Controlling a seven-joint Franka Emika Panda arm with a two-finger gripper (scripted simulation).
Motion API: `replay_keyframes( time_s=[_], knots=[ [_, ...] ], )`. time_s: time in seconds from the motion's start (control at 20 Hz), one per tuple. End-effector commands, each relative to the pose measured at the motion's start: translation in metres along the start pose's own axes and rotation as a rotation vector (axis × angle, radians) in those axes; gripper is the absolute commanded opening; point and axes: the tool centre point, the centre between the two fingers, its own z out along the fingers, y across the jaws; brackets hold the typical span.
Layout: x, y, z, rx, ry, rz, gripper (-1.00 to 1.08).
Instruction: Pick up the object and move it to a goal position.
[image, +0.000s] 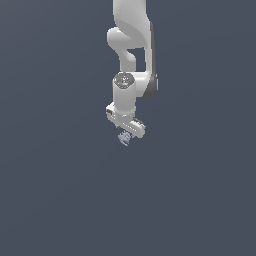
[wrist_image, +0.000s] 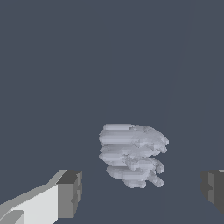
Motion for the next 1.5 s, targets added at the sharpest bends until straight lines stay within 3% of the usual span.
replay_keyframes(
  time_s=[0.0,0.6,0.65,1.45],
  knots=[
    [-0.001,0.0,0.008,-0.001,-0.001,0.001,1.0],
    [-0.001,0.001,0.044,0.0,-0.001,0.004,1.0],
    [-0.001,0.001,0.044,0.0,-0.001,0.004,-1.0],
    [-0.002,-0.003,0.033,0.001,0.0,0.004,-1.0]
  ],
)
